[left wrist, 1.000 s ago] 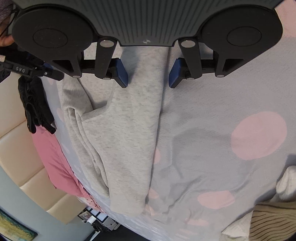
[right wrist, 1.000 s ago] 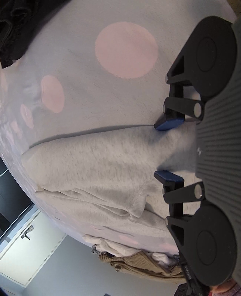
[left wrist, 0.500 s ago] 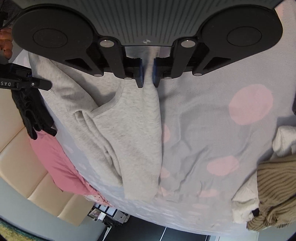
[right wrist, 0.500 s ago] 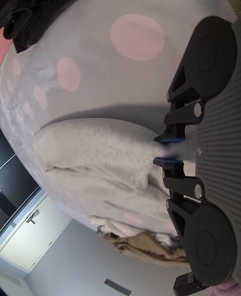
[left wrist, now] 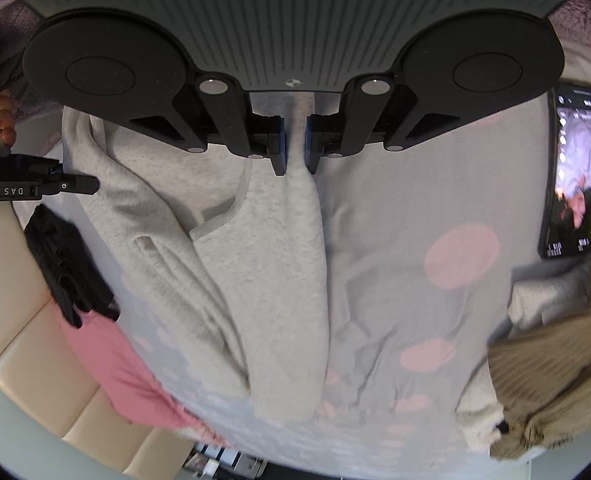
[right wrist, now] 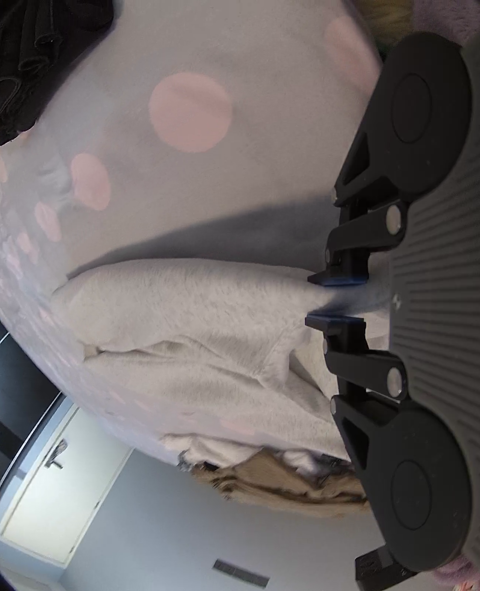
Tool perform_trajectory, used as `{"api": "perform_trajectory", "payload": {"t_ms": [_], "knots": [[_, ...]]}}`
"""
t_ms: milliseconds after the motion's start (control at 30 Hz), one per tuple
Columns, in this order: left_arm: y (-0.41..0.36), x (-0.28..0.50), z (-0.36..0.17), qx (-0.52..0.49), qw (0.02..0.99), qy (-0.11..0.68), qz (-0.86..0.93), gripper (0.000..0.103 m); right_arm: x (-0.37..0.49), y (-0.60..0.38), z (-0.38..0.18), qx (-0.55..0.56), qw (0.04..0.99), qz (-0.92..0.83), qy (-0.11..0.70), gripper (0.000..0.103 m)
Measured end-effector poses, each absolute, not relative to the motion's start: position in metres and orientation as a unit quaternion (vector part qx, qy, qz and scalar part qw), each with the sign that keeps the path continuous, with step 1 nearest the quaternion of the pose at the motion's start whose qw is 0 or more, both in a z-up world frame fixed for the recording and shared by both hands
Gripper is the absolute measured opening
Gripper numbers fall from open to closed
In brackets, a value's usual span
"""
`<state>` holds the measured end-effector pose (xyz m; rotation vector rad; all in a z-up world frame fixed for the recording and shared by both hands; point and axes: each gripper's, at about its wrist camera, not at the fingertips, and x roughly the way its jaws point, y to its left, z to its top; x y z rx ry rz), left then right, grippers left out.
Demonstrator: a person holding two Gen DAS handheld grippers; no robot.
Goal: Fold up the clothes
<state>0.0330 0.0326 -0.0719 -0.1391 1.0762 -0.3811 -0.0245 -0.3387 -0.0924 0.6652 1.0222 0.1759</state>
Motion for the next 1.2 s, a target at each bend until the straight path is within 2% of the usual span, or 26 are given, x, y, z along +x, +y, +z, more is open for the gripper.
{"api": "perform_trajectory", "payload": {"t_ms": [133,233,267,300,533,700,933,1200], "knots": [[0.03,0.037,-0.087,-0.052,0.824,0.538,-0.171,0.012,-0.018,-0.33,-0.108,0.261,0.818,0.062,0.509,0.018],[0.033,0.041,-0.089,-0.053,0.818,0.548,-0.166,0.018,-0.017,-0.331,-0.109,0.249,0.818,0.057,0.515,0.026],[0.035,0.042,-0.086,-0.057,0.818,0.547,-0.166,0.02,-0.017,-0.332,-0.106,0.246,0.82,0.055,0.515,0.037],[0.038,0.044,-0.084,-0.061,0.819,0.547,-0.166,0.021,-0.017,-0.333,-0.102,0.239,0.822,0.054,0.514,0.04],[0.038,0.082,-0.064,-0.086,0.832,0.518,-0.178,0.042,0.007,-0.341,-0.079,0.206,0.838,0.052,0.502,0.04],[0.023,0.13,-0.076,-0.074,0.828,0.519,-0.199,0.042,0.048,-0.343,-0.074,0.186,0.848,0.069,0.492,0.053],[0.019,0.197,-0.108,-0.119,0.8,0.541,-0.229,0.042,0.11,-0.35,-0.095,0.199,0.85,0.104,0.476,0.053],[0.001,0.276,-0.118,-0.139,0.795,0.533,-0.255,0.044,0.187,-0.353,-0.119,0.211,0.85,0.124,0.467,0.054]]}}
